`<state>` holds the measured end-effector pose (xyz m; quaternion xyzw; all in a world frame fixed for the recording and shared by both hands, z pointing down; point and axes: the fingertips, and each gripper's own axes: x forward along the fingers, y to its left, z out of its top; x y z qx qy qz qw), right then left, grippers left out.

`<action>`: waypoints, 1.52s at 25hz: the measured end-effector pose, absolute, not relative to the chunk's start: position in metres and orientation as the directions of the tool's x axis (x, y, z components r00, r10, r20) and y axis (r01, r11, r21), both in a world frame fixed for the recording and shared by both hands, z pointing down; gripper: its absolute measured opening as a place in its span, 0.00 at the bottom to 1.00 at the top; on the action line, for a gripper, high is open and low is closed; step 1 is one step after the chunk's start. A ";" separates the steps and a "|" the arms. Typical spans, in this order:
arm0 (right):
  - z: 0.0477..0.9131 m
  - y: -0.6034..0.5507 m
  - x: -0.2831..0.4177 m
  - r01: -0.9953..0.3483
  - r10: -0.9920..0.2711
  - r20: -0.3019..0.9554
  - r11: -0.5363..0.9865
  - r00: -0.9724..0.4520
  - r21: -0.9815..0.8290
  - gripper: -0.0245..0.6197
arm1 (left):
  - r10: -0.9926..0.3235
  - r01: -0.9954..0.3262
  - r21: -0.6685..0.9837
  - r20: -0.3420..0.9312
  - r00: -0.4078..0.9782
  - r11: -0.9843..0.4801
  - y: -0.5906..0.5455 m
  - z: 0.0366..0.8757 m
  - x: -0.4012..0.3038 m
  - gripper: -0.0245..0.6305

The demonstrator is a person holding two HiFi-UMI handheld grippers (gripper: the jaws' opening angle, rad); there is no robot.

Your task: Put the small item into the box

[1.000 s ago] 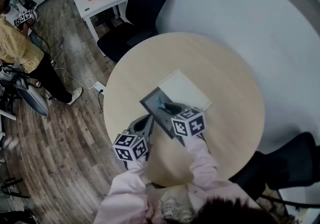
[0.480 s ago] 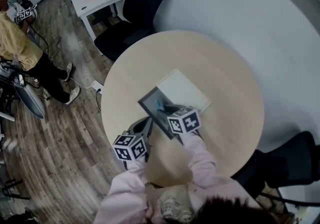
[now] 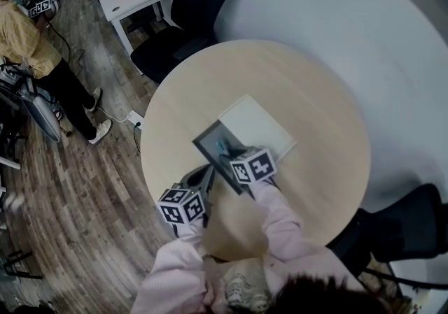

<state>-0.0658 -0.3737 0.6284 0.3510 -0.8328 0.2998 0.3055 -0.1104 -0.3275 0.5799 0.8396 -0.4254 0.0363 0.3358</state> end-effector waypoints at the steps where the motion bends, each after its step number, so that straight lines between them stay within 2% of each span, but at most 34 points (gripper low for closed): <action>1: 0.630 -0.374 -0.066 -0.767 -0.395 0.724 0.574 -0.566 -0.286 0.23 | -0.689 -0.738 0.535 0.348 0.636 -0.411 -0.327 0.581 -0.111 0.05; 20: 0.658 -0.373 -0.070 -0.771 -0.302 0.821 0.591 -0.484 -0.237 0.23 | -0.656 -0.725 0.556 0.374 0.655 -0.406 -0.323 0.597 -0.104 0.05; 38: 0.674 -0.374 -0.068 -0.805 -0.289 0.872 0.567 -0.395 -0.177 0.24 | -0.644 -0.724 0.565 0.391 0.658 -0.396 -0.318 0.605 -0.101 0.05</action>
